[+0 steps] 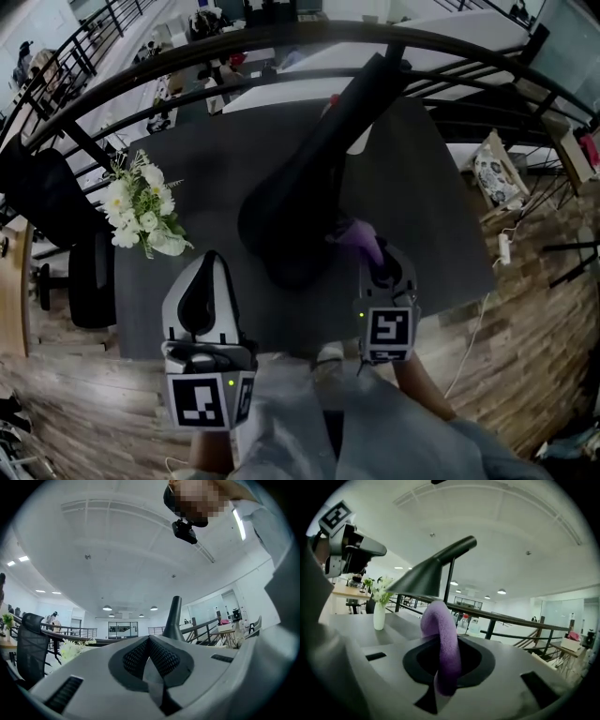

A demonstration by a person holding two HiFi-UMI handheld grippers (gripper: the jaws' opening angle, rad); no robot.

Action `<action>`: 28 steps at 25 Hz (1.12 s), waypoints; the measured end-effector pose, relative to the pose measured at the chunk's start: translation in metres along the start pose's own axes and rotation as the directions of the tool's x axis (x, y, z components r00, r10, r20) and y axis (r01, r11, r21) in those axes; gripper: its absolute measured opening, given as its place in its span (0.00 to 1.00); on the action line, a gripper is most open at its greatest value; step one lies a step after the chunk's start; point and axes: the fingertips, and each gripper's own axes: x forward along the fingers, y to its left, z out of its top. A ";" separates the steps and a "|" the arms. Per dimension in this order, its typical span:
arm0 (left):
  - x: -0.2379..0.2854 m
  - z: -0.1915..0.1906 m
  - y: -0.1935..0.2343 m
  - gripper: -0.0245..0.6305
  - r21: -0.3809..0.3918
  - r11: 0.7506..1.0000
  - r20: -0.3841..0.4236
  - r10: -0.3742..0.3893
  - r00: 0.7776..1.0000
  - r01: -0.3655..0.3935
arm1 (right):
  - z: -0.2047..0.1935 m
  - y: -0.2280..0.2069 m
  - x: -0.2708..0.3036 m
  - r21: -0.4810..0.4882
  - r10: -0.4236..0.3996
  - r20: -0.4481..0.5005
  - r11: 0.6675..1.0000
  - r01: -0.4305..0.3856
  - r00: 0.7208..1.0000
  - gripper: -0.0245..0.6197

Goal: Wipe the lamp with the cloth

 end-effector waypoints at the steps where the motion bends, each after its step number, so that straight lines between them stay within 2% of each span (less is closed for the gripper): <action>1: 0.000 0.002 -0.001 0.04 0.001 1.000 0.006 -0.002 1.000 0.002 | 0.012 -0.002 -0.003 0.013 -0.005 0.029 1.000 0.004 1.000 0.12; 11: -0.003 0.021 -0.003 0.04 0.002 1.000 0.057 -0.004 0.998 0.004 | 0.104 -0.017 -0.037 0.087 -0.039 0.242 0.996 0.019 0.969 0.12; 17: -0.006 0.026 0.001 0.04 0.013 1.000 0.065 0.008 0.998 -0.009 | 0.143 -0.018 -0.054 0.069 -0.035 0.343 0.998 0.012 0.939 0.12; 22: -0.008 0.030 0.002 0.04 0.010 1.000 0.076 0.004 0.997 -0.004 | 0.156 -0.015 -0.061 0.067 -0.033 0.378 0.998 0.009 0.925 0.12; 28: -0.010 0.033 0.003 0.04 0.008 1.000 0.081 0.006 0.997 -0.006 | 0.155 -0.011 -0.062 0.062 -0.013 0.372 0.998 -0.011 0.928 0.12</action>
